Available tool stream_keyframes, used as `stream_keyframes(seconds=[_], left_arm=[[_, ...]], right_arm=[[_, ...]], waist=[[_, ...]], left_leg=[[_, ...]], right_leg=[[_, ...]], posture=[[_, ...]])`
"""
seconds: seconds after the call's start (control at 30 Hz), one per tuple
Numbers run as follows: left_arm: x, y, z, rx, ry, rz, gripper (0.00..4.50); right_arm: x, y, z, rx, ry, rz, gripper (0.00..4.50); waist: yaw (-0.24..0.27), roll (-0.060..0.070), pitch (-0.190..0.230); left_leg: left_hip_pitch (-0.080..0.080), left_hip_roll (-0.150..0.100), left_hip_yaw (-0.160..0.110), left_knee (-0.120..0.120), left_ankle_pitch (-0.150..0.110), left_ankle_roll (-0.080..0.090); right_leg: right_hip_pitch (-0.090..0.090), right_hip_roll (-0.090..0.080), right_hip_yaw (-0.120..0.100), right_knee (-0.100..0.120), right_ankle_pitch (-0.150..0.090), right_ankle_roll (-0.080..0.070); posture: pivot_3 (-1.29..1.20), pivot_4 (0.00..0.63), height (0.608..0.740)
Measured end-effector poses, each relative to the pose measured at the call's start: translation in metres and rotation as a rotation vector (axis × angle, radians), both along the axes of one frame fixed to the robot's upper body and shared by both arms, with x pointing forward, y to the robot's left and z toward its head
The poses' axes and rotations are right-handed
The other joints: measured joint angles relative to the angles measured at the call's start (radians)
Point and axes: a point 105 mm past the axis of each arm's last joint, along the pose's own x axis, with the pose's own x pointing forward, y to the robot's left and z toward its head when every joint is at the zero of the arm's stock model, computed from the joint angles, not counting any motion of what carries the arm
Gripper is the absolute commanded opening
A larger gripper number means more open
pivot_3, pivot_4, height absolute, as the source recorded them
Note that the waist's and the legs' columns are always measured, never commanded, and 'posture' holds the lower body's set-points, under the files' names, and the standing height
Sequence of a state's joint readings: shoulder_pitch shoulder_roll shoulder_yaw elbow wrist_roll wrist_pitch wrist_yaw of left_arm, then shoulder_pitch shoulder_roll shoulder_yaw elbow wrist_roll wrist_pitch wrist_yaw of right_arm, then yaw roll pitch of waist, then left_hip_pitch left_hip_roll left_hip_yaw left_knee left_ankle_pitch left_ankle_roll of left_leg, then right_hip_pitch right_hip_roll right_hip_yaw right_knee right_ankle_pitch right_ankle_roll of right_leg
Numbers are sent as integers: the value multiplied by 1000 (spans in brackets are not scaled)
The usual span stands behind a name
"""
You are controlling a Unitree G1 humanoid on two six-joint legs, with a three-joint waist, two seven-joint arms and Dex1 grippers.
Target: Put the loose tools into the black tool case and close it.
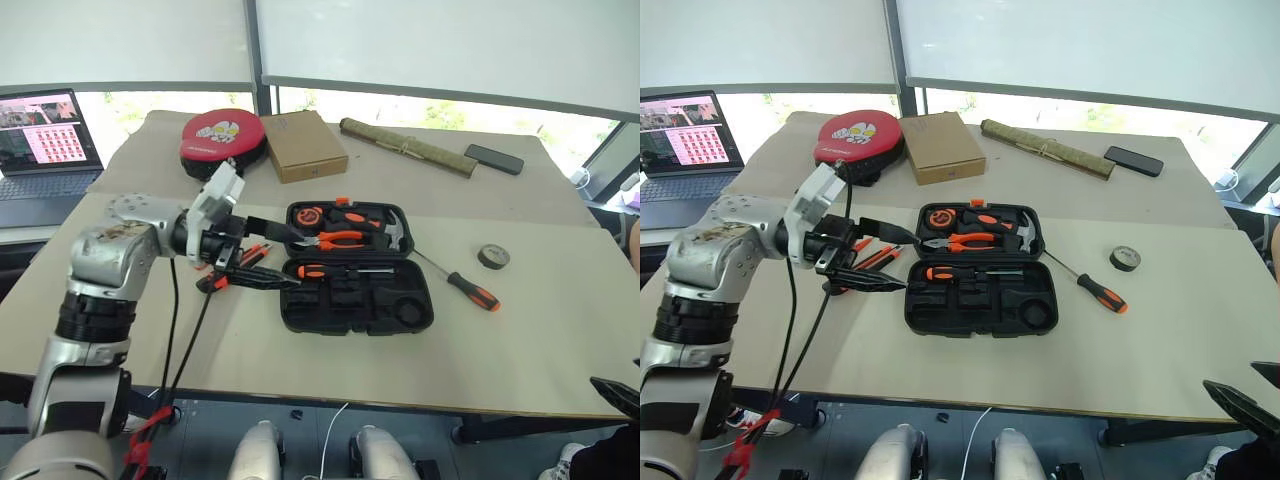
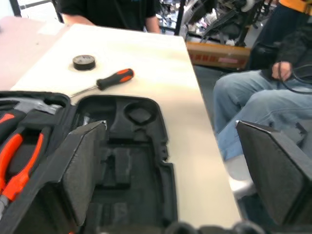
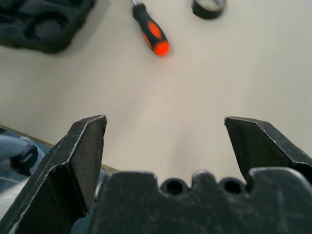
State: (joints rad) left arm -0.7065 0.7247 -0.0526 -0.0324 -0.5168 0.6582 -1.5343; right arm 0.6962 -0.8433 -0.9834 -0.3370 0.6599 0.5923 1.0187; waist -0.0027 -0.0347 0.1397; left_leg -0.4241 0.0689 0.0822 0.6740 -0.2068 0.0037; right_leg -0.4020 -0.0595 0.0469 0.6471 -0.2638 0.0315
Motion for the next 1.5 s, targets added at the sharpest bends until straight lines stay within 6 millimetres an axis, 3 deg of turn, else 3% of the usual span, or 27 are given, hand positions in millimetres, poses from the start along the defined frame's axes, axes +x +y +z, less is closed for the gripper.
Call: stream_keyframes(seconds=[0.1, 0.2, 0.43, 0.7, 0.73, 0.77, 1.0, 1.03, 1.07, 1.23, 1.33, 1.43, 1.5], left_arm=[[-4, -2, -5, 15, 0, -13, 4403], [-8, -1, -9, 35, -36, -21, 4403], [-5, -6, -15, 64, -109, -10, 4403], [-4, -10, -12, 75, -118, 2, 4403], [-4, -10, -11, 76, -121, 5, 4500], [-3, -11, -10, 77, -119, 9, 4500], [-1, -16, -8, 80, -126, 15, 4500], [-1, -16, -8, 80, -126, 16, 4500], [-1, -16, -8, 81, -124, 15, 4500], [-1, -17, -8, 81, -125, 11, 4500], [-3, -11, -14, 101, -111, 15, 4500], [-7, 5, -28, 154, -62, 30, 4500], [-10, 8, -31, 163, -57, 25, 4500]], right_arm=[[22, 9, -1, 1, -24, 73, 4500], [60, 31, -3, -10, -43, 186, 4500], [131, 63, -36, -16, -6, 250, 4500], [166, 68, -58, -84, 26, 190, 4500], [169, 66, -60, -94, 30, 179, 3978], [171, 65, -64, -103, 33, 166, 3826], [174, 69, -67, -101, -1, 186, 1511], [174, 70, -67, -101, -2, 187, 1474], [173, 69, -67, -103, -3, 187, 1108], [139, 49, -68, -136, 29, 118, 1044], [107, 38, -61, -68, 68, 38, 1044], [91, 36, -29, -22, 1, 8, 1044], [92, 48, -7, -14, -77, 62, 1044]], waist=[[-5, 1, 1], [-13, 2, 1], [-1, 3, 3], [1, 4, 4], [1, 4, 4], [0, 4, 4], [-4, 3, 4], [-3, 3, 4], [-3, 3, 4], [20, 4, 4], [18, 5, 4], [2, 6, 4], [-9, 6, 4]], left_leg=[[0, 0, 0, 0, 0, 0], [0, 0, 0, -1, 0, 0], [-3, -2, 0, -1, 0, 0], [-6, -2, 0, -1, 0, 0], [-5, -2, 0, -1, 0, 0], [-5, -2, 0, -1, 0, 0], [-5, -2, 0, -1, 0, 0], [-5, -2, 0, -1, 0, 0], [-5, -2, 0, -1, 0, 0], [-6, -3, 0, -2, 0, 0], [-6, -3, 0, -2, 0, 0], [-4, -2, 0, -4, 0, 0], [-1, -1, 0, -4, 0, 0]], right_leg=[[-1, 0, 0, 0, 0, 1], [-1, 1, 1, 0, 3, 3], [-3, 1, 2, 0, 6, 2], [-4, 1, 1, 0, 5, 3], [-4, 1, 1, 1, 5, 3], [-4, 1, 1, 0, 5, 3], [-3, 1, 1, 1, 5, 3], [-3, 1, 1, 1, 5, 3], [-3, 1, 1, 0, 5, 3], [-4, 0, 0, 0, 5, 3], [-4, 0, 0, 0, 4, 3], [-4, 1, 1, 0, 4, 3], [-2, 2, 2, 0, 3, 4]], posture=[[0, 150, 740], [0, 150, 740], [0, 150, 740], [0, 150, 740], [0, 150, 740], [0, 150, 740], [0, 150, 740], [0, 150, 740], [0, 150, 740], [0, 150, 740], [0, 150, 740], [0, 150, 740], [0, 150, 740]])
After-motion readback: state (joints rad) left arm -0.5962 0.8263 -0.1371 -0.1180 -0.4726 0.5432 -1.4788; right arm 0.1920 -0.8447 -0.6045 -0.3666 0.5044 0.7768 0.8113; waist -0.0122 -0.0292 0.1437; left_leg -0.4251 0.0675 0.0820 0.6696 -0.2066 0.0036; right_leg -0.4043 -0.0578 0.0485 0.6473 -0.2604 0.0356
